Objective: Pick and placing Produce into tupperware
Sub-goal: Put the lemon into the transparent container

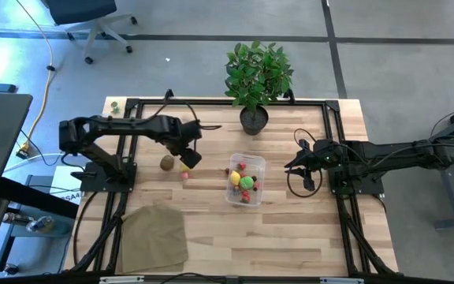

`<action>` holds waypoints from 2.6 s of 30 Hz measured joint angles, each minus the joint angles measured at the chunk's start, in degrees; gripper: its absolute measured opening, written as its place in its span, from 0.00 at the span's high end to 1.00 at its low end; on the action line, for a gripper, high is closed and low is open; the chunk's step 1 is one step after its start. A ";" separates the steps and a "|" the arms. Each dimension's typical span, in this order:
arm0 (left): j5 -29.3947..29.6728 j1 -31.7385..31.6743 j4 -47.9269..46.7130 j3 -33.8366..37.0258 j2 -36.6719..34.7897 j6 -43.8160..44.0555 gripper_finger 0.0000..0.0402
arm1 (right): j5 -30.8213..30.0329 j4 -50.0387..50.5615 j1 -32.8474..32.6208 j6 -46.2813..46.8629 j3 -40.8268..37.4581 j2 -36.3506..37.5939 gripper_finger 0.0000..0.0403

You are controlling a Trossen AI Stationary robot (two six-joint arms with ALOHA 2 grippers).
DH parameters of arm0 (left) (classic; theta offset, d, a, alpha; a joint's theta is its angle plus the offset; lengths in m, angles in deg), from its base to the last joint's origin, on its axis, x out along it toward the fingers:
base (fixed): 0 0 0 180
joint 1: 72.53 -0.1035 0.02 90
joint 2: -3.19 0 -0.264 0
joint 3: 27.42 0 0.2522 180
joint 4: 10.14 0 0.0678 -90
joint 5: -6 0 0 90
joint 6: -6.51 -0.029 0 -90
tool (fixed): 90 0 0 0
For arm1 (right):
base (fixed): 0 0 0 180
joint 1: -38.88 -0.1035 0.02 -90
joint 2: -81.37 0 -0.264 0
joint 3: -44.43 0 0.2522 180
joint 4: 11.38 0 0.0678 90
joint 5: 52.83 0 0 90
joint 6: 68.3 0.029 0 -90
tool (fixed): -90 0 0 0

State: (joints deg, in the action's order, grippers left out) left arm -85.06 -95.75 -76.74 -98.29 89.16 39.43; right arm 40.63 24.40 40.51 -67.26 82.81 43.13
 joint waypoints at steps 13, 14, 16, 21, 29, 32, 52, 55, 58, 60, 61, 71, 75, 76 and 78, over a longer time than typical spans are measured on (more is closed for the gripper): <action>-1.71 0.00 0.31 0.00 1.07 -8.29 0.58 | 0.00 0.00 -0.01 0.00 0.00 0.00 0.82; -1.91 0.00 0.31 0.00 1.15 -6.93 0.58 | 0.00 0.00 0.00 0.02 0.00 0.00 0.82; -1.95 0.00 0.29 -0.02 1.42 -4.55 0.58 | 0.00 0.00 -0.02 0.00 0.00 0.00 0.82; -1.70 0.00 -0.07 -0.02 1.88 -2.58 0.58 | 0.00 0.00 -0.02 0.02 0.00 0.01 0.82; -1.83 0.00 1.28 2.77 2.10 1.92 0.58 | 0.00 0.00 -0.01 0.01 0.00 0.00 0.82; -2.74 0.00 2.43 3.95 2.10 2.44 0.58 | 0.00 0.00 0.00 0.00 0.00 0.00 0.82; -2.18 0.00 6.35 4.37 2.10 -2.56 0.58 | 0.00 0.00 -0.02 0.01 0.00 0.00 0.82; -2.23 0.00 6.34 4.37 2.10 -3.19 0.58 | 0.00 0.00 -0.02 0.00 0.00 0.00 0.82; -2.29 0.00 6.34 4.37 2.10 -4.52 0.58 | 0.00 0.00 -0.02 0.00 0.00 0.02 0.82; -2.34 0.00 6.36 4.37 2.10 -5.20 0.58 | 0.00 0.00 0.00 0.00 0.00 0.02 0.82; -2.34 0.00 6.41 4.37 2.10 -5.51 0.58 | 0.00 0.00 -0.02 0.00 0.00 0.01 0.82; -2.36 0.00 6.77 4.37 2.10 -8.52 0.58 | 0.00 0.00 -0.02 0.01 0.00 0.00 0.82; -2.34 0.01 6.77 4.37 2.10 -8.50 0.58 | 0.00 0.00 -0.02 0.02 0.00 0.02 0.82; -2.34 0.02 6.76 4.37 2.10 -8.50 0.58 | 0.00 0.00 -0.02 0.01 0.00 0.00 0.82; -2.30 0.00 6.74 4.37 2.10 -8.50 0.58 | 0.00 0.00 -0.02 0.02 0.00 0.00 0.82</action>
State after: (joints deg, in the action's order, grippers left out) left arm -87.36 -95.75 -70.00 -93.91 91.26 30.93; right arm 40.63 24.40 40.49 -67.24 82.81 43.13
